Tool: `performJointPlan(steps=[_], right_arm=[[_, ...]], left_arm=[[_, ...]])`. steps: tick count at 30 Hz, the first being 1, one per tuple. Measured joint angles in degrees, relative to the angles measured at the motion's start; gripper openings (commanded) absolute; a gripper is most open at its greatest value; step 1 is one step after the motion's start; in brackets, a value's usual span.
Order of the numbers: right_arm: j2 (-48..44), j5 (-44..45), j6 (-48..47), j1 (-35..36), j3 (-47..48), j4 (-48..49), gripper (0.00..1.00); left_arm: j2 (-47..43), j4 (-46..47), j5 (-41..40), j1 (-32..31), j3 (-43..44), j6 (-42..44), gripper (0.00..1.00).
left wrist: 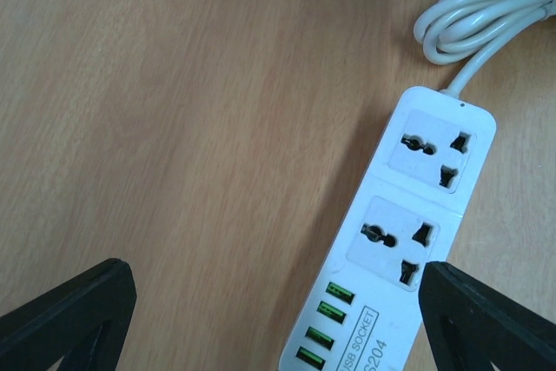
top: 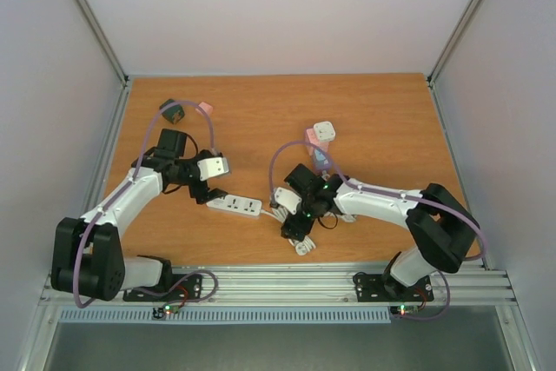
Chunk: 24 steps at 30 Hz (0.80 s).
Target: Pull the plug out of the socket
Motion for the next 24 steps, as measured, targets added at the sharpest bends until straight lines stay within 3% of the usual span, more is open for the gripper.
performJointPlan(steps=[3, 8, 12, 24], right_arm=[[1.73, 0.66, 0.11, 1.62, -0.55, -0.15, 0.68], [2.84, 2.78, 0.09, 1.49, -1.95, 0.02, 0.45], [1.64, 3.04, -1.68, -1.25, -3.52, 0.02, 0.36], [-4.17, 4.07, -14.12, -18.69, -8.28, -4.5, 0.34]], left_arm=[[-0.02, 1.07, 0.24, 0.13, -0.68, -1.01, 0.91], [-1.33, 2.43, 0.55, 0.26, -1.77, -2.47, 0.91], [-3.85, 3.78, 0.55, 0.26, -3.39, -3.41, 0.92], [-6.14, 4.81, -0.35, 0.33, -5.9, -4.55, 0.98]])
